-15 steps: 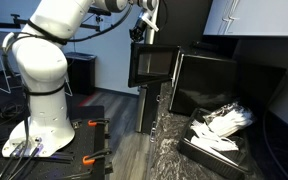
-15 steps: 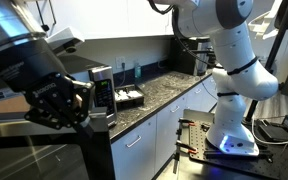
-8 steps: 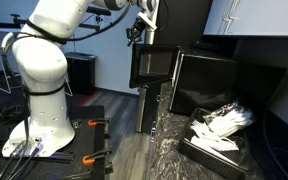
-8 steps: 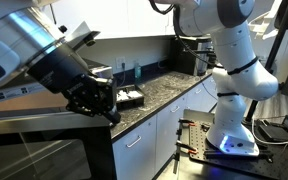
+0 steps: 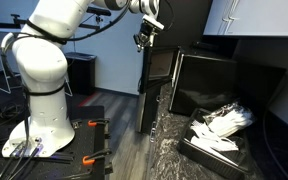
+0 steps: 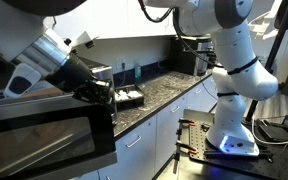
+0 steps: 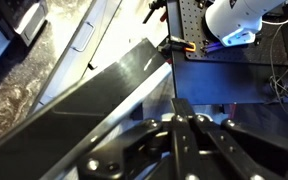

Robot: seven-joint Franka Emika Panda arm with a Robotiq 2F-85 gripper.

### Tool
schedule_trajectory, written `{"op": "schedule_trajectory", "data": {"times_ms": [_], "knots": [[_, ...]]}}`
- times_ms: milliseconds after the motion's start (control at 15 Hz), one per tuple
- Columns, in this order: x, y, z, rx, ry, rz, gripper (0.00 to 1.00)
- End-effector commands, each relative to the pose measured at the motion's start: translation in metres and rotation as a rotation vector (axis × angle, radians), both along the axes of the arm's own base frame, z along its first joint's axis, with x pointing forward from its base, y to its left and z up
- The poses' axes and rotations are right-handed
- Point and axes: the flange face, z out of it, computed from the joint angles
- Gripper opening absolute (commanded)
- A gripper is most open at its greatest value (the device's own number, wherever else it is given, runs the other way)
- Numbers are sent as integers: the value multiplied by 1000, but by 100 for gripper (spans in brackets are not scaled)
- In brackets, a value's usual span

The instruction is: Close the microwave door

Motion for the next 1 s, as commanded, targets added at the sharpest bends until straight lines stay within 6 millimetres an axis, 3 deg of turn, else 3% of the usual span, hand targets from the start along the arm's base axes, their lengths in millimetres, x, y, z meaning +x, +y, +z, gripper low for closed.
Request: {"op": "schedule_trajectory", "data": {"times_ms": [0, 467, 933], "knots": [[2, -19, 11, -113, -104, -1, 0], [20, -48, 33, -193, -308, 10, 0], [52, -83, 10, -99, -427, -13, 0]]}}
